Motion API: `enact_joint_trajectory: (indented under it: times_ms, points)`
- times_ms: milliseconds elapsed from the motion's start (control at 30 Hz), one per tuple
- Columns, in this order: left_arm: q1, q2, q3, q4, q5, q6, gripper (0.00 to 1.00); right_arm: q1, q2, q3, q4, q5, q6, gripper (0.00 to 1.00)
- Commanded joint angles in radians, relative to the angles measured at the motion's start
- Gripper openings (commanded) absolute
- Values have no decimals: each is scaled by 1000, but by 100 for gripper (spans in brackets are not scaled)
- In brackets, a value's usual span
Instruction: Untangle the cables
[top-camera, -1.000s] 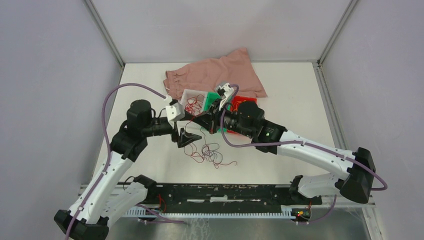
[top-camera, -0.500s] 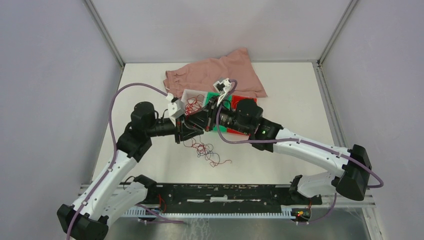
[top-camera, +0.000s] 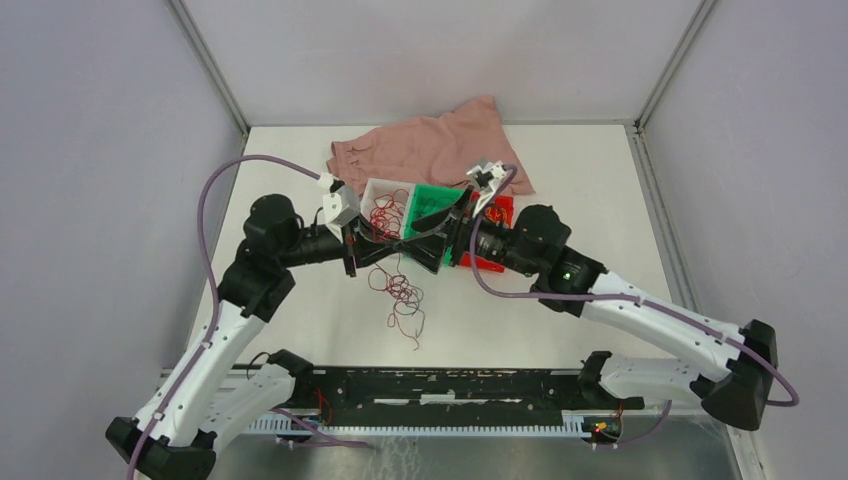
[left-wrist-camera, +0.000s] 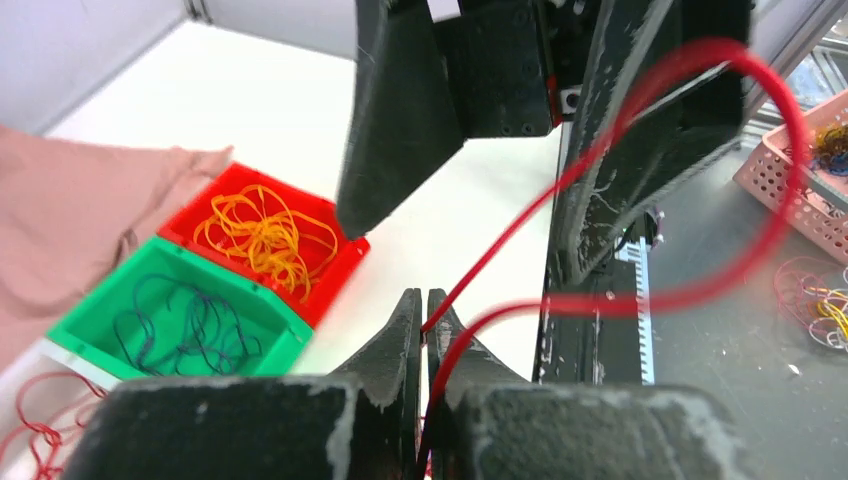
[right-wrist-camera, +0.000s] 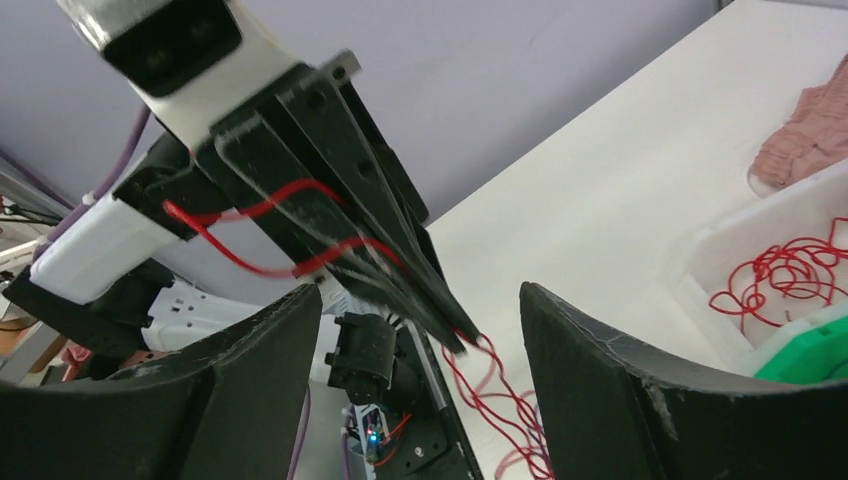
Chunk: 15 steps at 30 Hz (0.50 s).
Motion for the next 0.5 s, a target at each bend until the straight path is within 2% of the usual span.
enact_joint_trajectory:
  times_ms: [0,233,467]
  points:
    - [-2,15,127,-13,12,-6,3,-51,-124,-77,-45,-59,-51,80]
    - [-2,46,267,-83,46,17,3,-110,-244,-221,-203,-104,-183,79]
    - [-2,75,351,-116,85,24,3,-112,-183,-337,-137,-137,-312,83]
